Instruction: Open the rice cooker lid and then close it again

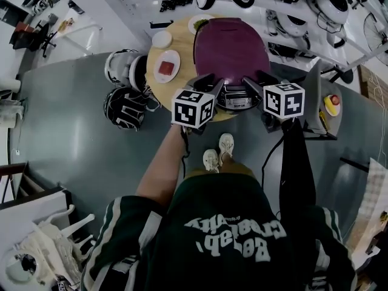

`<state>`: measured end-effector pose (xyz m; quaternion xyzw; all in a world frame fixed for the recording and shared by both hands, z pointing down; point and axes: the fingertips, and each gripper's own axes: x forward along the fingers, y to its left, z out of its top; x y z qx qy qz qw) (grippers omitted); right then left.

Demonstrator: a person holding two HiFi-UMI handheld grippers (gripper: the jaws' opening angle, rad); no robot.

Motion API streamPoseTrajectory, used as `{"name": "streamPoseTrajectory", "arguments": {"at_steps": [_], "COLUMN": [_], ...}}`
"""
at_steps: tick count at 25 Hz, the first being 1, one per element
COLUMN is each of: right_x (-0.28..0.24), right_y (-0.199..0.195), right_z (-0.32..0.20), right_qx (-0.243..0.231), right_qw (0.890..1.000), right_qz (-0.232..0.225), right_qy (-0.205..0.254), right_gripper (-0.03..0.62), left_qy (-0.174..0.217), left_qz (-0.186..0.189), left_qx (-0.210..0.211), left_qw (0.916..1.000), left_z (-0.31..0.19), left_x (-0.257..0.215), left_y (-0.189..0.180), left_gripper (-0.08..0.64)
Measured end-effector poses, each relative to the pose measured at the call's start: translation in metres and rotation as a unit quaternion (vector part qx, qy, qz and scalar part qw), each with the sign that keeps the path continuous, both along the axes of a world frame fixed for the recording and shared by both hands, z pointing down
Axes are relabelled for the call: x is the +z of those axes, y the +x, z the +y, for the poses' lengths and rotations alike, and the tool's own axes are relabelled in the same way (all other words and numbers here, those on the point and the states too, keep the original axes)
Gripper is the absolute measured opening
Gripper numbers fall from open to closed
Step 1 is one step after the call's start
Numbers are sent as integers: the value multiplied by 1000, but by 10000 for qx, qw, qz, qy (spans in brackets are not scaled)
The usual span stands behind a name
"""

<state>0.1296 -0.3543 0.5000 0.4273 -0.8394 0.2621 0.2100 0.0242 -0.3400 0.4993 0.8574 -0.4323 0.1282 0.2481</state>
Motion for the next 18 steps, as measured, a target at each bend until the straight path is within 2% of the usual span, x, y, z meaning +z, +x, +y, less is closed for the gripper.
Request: {"name": "streamPoseTrajectory", "arguments": {"at_steps": [4, 7, 10, 13, 18], "right_x": [3, 5, 2, -4, -31], "right_y": [-3, -6, -5, -3, 1], "right_z": [1, 3, 5, 11, 27], "right_qx": [-130, -261, -156, -5, 233], "right_qw": [9990, 9976, 9989, 9978, 9921], "right_qz": [411, 638, 333, 169, -69], "right_qy": [-99, 7, 286, 642, 1230], "right_gripper": [259, 273, 272, 316, 328], "left_qy": [74, 223, 309, 416, 898], "left_qz": [-358, -548, -528, -540, -550], "left_qx": [153, 252, 305, 366, 108], "left_qw": [9992, 9979, 9977, 9970, 9944], "left_z": [3, 6, 8, 10, 16], "left_x": [1, 3, 2, -1, -25], "left_y": [4, 8, 9, 9, -2], "left_gripper": [149, 172, 178, 207, 224]}}
